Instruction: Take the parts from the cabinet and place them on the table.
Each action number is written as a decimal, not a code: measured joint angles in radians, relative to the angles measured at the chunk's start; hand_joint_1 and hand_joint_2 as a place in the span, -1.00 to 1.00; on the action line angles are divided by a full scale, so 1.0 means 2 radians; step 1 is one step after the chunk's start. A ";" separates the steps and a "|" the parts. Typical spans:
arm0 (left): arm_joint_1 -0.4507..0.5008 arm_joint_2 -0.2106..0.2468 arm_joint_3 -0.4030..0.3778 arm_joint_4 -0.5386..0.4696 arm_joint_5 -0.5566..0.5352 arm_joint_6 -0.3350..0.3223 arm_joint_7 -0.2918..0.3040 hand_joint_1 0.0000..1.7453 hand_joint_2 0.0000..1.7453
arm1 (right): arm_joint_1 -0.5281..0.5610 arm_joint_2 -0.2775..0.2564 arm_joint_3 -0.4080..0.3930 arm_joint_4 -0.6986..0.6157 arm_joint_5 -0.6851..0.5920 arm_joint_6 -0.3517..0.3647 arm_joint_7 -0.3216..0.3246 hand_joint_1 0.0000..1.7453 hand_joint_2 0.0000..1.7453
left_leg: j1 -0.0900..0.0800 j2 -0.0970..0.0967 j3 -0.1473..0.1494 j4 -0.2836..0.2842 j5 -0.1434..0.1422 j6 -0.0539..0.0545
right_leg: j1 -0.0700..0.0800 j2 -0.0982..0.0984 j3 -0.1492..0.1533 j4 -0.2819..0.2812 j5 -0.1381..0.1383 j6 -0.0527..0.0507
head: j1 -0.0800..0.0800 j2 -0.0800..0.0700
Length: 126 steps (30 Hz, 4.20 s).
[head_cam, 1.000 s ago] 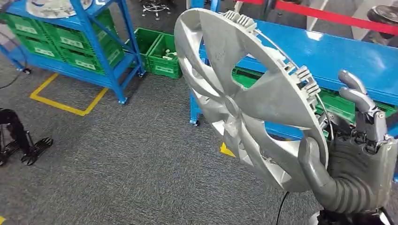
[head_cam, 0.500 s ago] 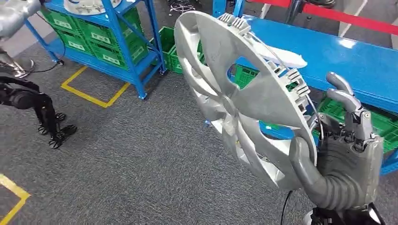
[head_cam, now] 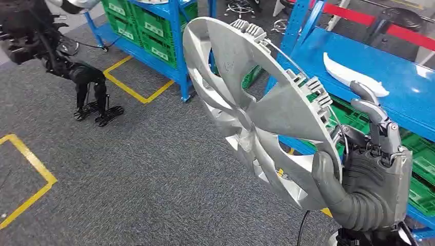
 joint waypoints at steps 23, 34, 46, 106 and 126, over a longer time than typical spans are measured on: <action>0.000 0.009 0.002 0.000 0.013 0.002 0.011 -1.00 1.00 | -0.013 0.018 0.014 0.029 -0.046 0.017 -0.040 1.00 1.00 | 0.005 0.042 -0.006 0.008 -0.002 -0.025 | 0.003 -0.036 0.044 -0.110 0.067 -0.007 | -0.007 0.000; 0.002 0.002 0.003 0.000 0.015 0.002 -0.004 -1.00 1.00 | -0.020 0.019 0.026 0.037 -0.046 0.025 -0.040 1.00 1.00 | -0.003 -0.017 -0.007 0.007 0.003 -0.002 | 0.004 0.003 -0.013 0.020 0.016 -0.012 | 0.005 0.000; 0.002 -0.005 0.010 0.000 0.027 0.000 -0.014 -1.00 1.00 | -0.058 0.026 0.034 0.043 -0.041 0.035 -0.026 1.00 1.00 | 0.002 0.000 -0.071 0.120 -0.055 -0.026 | 0.008 -0.001 0.046 -0.123 0.078 -0.030 | 0.004 0.000; 0.004 -0.019 0.012 0.000 0.026 0.002 -0.009 -1.00 1.00 | -0.104 0.025 0.037 0.054 -0.045 0.022 -0.003 1.00 1.00 | -0.002 0.000 -0.041 0.070 -0.038 -0.024 | 0.009 0.004 0.044 -0.127 0.086 -0.033 | 0.006 0.000; 0.004 -0.017 0.012 0.000 0.026 0.003 -0.008 -1.00 1.00 | -0.094 0.023 0.037 0.055 -0.042 0.018 -0.003 1.00 1.00 | -0.003 -0.022 0.000 0.006 0.005 -0.005 | 0.007 0.004 -0.015 0.015 0.028 -0.016 | 0.010 0.000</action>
